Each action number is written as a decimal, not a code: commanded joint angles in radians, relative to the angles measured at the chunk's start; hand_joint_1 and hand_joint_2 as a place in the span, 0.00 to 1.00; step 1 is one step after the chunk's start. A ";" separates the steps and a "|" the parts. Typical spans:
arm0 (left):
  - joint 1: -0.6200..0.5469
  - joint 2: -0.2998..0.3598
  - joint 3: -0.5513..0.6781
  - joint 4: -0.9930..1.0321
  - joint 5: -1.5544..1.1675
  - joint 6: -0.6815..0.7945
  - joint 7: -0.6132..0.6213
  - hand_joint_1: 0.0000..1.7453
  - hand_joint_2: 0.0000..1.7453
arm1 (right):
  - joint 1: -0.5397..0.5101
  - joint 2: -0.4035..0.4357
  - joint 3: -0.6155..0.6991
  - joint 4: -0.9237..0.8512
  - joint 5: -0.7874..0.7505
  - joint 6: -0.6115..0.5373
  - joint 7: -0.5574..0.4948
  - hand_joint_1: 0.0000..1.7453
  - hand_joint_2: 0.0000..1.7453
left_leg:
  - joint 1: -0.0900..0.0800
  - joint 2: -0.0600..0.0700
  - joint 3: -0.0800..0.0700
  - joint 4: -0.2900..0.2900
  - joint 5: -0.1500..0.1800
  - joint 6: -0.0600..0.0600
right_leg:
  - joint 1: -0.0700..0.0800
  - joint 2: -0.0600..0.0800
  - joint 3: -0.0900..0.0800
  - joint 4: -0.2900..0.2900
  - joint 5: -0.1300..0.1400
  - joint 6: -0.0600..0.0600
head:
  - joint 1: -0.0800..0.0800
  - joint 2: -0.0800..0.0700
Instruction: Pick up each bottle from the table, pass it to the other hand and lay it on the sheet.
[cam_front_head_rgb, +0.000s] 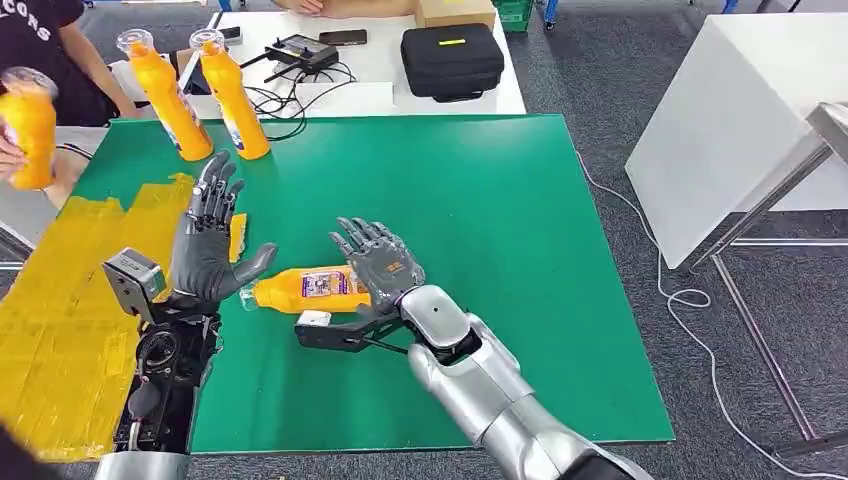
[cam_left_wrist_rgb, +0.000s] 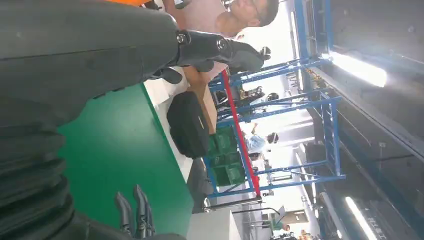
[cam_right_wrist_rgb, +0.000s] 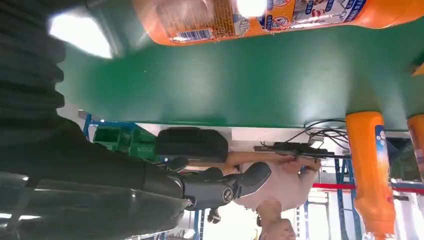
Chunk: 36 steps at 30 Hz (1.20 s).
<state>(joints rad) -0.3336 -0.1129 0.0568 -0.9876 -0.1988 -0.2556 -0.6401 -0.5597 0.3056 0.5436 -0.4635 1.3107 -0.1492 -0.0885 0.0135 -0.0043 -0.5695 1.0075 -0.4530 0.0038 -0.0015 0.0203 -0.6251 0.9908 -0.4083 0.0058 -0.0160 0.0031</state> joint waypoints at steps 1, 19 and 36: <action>-0.040 0.000 -0.013 0.050 0.003 -0.001 0.006 0.00 1.00 | -0.049 -0.004 -0.018 0.056 -0.003 0.008 -0.003 0.00 1.00 | 0.000 -0.001 0.003 -0.001 -0.001 0.000 | 0.000 -0.003 0.004 0.000 -0.001 0.001 | 0.000 0.000; -0.063 -0.014 -0.012 0.089 0.040 -0.009 0.018 0.00 1.00 | -0.097 0.001 -0.055 0.168 -0.076 0.124 0.058 0.00 1.00 | 0.000 -0.002 0.003 -0.001 -0.001 0.000 | 0.000 -0.003 0.003 0.000 -0.001 0.001 | 0.000 0.000; -0.071 -0.022 -0.025 0.124 0.045 0.000 0.008 0.00 1.00 | -0.091 0.007 -0.038 0.193 -0.065 0.112 0.039 0.00 1.00 | 0.000 -0.002 0.004 -0.001 -0.001 0.001 | 0.000 -0.003 0.005 -0.001 -0.002 0.001 | 0.000 0.000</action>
<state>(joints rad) -0.3559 -0.1339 0.0519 -0.9426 -0.1556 -0.2556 -0.6363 -0.5955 0.3201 0.5184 -0.3403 1.2429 -0.0442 -0.0553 0.0136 -0.0044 -0.5695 1.0076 -0.4531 0.0038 -0.0014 0.0203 -0.6251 0.9908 -0.4083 0.0059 -0.0160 0.0031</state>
